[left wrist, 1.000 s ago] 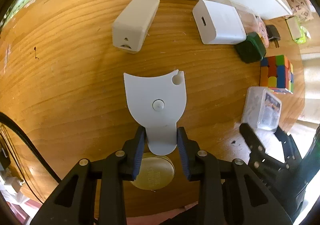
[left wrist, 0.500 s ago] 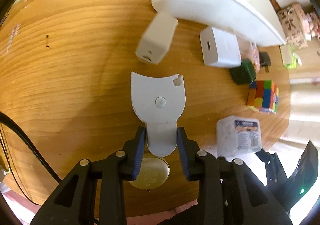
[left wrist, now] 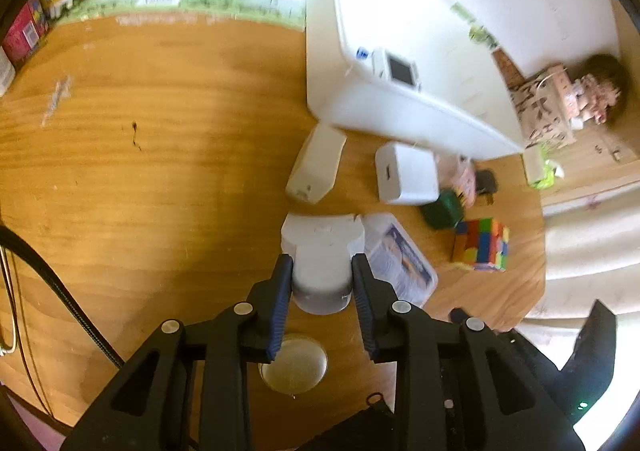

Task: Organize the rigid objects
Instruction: 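Grasp the white scraper with the left gripper and lift it, then grasp the clear toothbrush box with the right gripper while the left carries the scraper to the bin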

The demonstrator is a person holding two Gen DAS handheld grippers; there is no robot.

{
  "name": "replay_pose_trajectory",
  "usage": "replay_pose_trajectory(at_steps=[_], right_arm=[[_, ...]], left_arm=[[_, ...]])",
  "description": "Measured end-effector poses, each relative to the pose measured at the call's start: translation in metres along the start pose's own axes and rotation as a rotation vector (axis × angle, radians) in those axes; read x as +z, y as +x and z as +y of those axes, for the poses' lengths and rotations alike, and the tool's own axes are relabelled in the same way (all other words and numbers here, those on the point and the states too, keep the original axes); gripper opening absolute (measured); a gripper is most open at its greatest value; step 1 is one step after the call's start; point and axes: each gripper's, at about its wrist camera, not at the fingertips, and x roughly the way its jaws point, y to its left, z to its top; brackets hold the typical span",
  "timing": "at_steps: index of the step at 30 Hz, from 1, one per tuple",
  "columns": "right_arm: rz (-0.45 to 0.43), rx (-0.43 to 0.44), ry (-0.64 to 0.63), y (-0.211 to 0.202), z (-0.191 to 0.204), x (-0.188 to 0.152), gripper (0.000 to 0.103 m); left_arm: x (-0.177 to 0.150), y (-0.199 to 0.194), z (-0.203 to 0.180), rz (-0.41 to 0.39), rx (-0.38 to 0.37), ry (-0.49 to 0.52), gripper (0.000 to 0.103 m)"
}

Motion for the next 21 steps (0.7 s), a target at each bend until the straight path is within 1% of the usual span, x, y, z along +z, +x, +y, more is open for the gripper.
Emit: replay_pose_trajectory(at_steps=[3,5,9,11,13,17,19,21], right_arm=[[0.023,-0.001,-0.011,0.002,-0.003,-0.002,0.039],[0.029,0.007,-0.013,0.001,-0.003,-0.005,0.039],[0.025,0.013,-0.011,-0.002,-0.004,-0.006,0.040],[0.023,0.022,-0.010,-0.003,-0.005,-0.006,0.046],[0.018,0.035,-0.008,-0.003,-0.006,-0.004,0.055],[-0.012,0.064,-0.014,-0.002,-0.003,0.000,0.065],[-0.023,0.073,-0.020,0.000,-0.002,0.004,0.074],[-0.030,0.075,-0.027,0.003,0.000,0.008,0.078]], left_arm=[[0.001,-0.011,0.003,-0.049,-0.024,-0.001,0.032],[0.001,0.002,-0.011,-0.068,-0.033,-0.008,0.032],[0.000,-0.002,-0.011,-0.101,-0.047,-0.018,0.032],[0.000,-0.005,-0.009,-0.121,-0.056,-0.025,0.032],[0.000,-0.010,-0.008,-0.150,-0.062,-0.026,0.032],[-0.001,-0.020,-0.006,-0.199,-0.086,-0.025,0.032],[0.000,-0.025,-0.005,-0.233,-0.102,-0.023,0.032],[0.000,-0.030,-0.005,-0.263,-0.120,-0.019,0.032]])
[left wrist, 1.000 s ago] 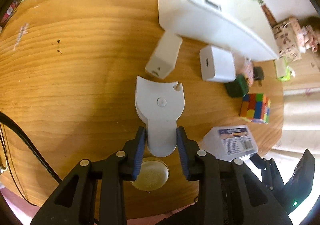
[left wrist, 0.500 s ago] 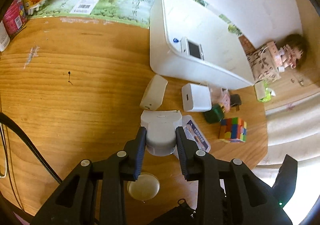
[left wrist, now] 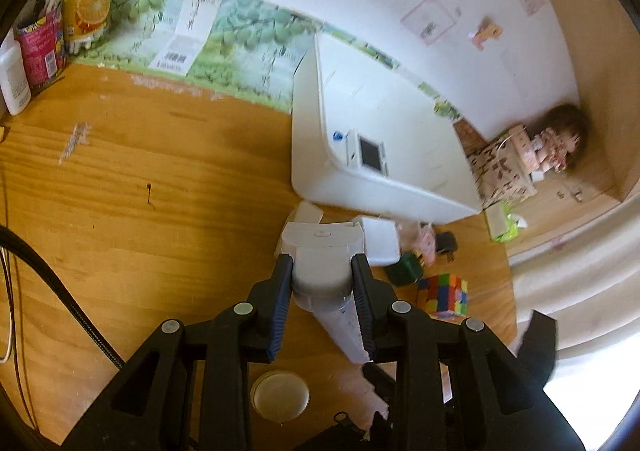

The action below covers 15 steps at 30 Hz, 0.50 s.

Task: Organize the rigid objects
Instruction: 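Grasp the clear toothbrush box with the right gripper while the left carries the scraper to the bin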

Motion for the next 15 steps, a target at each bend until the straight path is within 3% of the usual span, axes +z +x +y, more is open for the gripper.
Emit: replay_pose_trajectory(at_steps=[8,15], right_arm=[[0.028,0.005,-0.042,0.023,0.003,0.016,0.080],[0.065,0.012,-0.082,0.043,0.007,0.028,0.080]], left_arm=[[0.008,-0.015,-0.003,-0.110,-0.059,0.023,0.032],[0.012,-0.015,-0.006,-0.140,-0.080,0.046,0.032]])
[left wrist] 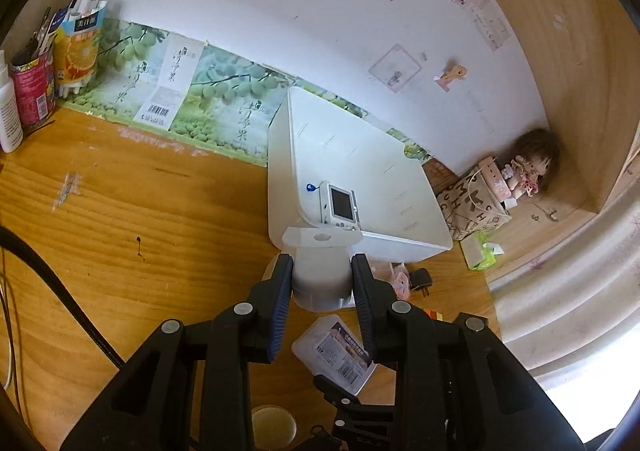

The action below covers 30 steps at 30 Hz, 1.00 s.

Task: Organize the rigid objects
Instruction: 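Grasp the clear toothbrush box with the right gripper while the left carries the scraper to the bin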

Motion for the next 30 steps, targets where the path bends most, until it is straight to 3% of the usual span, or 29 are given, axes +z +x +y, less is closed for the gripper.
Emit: replay_pose_trajectory(at_steps=[8,12,23,30], right_arm=[[0.027,0.022,-0.025,0.013,0.006,0.007,0.080],[0.038,0.005,-0.046,0.016,0.009,0.006,0.065],[0.015,0.003,-0.065,0.006,0.012,-0.004,0.064],[-0.018,-0.008,-0.066,-0.025,0.010,0.000,0.064]], left_arm=[[0.001,0.000,-0.002,-0.014,-0.002,0.014,0.032],[0.000,-0.002,-0.003,-0.021,-0.009,0.022,0.032],[-0.001,-0.007,-0.011,-0.036,-0.033,0.048,0.032],[0.005,-0.011,-0.027,-0.061,-0.066,0.073,0.032]])
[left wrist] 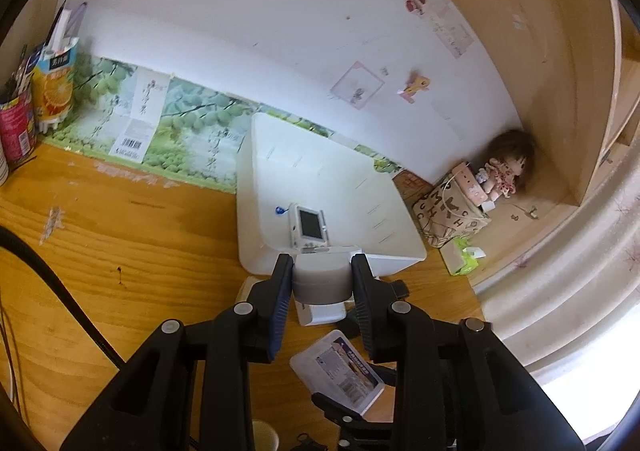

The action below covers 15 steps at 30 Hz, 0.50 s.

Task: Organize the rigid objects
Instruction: 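Grasp the clear toothbrush box with the right gripper while the left carries the scraper to the bin, then lower the toothbrush box and scraper into the white bin and open both grippers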

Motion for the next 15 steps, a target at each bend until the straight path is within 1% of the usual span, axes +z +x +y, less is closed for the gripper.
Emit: replay_pose_trajectory(at_steps=[6,15], right_arm=[[-0.042,0.003,-0.022,-0.031,-0.008,0.011,0.064],[-0.118,0.000,-0.062,-0.070,-0.035,0.031,0.064]], left_arm=[[0.006,0.005,-0.010,-0.013,-0.015,-0.015,0.032],[0.019,0.011,-0.036,-0.071,0.004,-0.012,0.032]])
